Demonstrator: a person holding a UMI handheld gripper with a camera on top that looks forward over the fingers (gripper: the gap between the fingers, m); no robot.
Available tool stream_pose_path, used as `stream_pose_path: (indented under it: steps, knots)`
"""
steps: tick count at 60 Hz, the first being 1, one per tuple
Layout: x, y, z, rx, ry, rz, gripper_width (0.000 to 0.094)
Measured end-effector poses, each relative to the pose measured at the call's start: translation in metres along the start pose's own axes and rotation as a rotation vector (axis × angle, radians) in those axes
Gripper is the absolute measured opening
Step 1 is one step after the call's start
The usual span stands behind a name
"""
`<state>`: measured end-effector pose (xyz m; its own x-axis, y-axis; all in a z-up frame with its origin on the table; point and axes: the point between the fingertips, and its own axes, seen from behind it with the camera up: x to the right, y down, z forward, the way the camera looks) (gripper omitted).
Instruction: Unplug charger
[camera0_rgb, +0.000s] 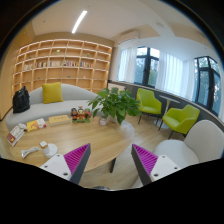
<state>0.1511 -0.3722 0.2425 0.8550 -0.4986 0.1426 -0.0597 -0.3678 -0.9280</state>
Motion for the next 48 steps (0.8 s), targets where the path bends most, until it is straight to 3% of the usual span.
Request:
stream_pose_path:
  steps: [25,48]
  knots:
    - [-0.027,0.021,-0.01,-0.026,-0.051,-0.007,0.085]
    - [-0.193,0.106,-0.024,-0.083,-0.349,-0.092,0.0853]
